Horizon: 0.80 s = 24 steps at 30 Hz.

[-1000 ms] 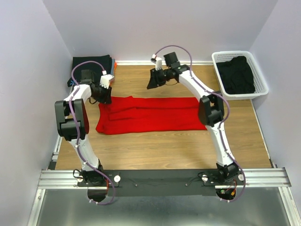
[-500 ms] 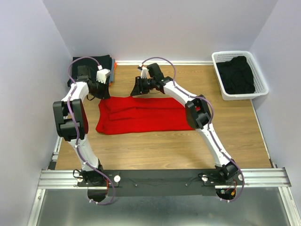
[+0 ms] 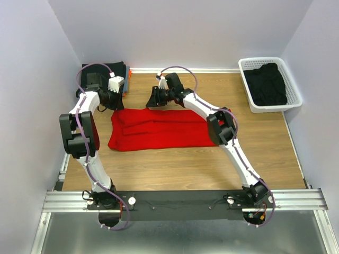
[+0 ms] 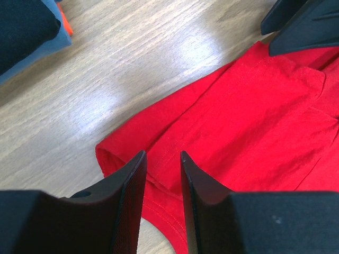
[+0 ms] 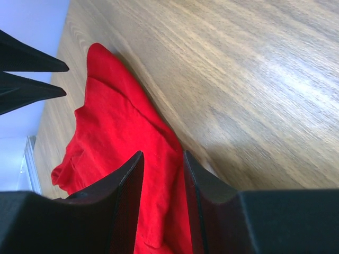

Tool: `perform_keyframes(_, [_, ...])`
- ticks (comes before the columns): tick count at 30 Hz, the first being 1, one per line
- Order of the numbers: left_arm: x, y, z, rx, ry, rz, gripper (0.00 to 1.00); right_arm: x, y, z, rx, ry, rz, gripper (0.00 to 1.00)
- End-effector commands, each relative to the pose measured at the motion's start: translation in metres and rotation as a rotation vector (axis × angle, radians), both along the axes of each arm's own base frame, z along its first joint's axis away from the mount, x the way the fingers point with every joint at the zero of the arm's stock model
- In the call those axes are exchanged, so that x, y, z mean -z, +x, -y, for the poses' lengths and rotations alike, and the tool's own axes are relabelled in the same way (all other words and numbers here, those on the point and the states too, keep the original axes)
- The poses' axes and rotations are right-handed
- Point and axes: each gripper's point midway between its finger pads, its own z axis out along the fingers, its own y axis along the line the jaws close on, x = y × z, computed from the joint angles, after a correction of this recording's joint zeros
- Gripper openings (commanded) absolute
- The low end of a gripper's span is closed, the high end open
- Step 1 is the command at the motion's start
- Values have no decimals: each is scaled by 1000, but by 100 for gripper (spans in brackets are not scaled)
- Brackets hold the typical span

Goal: Fold and stack the t-shirts
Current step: Fold the tshirt

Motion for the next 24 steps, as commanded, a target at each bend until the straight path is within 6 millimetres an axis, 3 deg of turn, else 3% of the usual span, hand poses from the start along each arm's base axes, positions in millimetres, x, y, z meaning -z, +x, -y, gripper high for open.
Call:
perform_keyframes(1, [-2,3,0,1,-27,2,40,14,-9,-14,-27,14,-12,43])
perform_keyframes(12, [-7,3,1,3,-29,9,40,27,-12,-17,-21,-2,-20,45])
perform_keyframes(13, [-7,3,1,4,-30,10,40,28,-14,-19,-25,-4,-20,49])
perform_keyframes(24, [-6,2,2,3,-27,10,40,36,-5,-11,48,-55,-4,50])
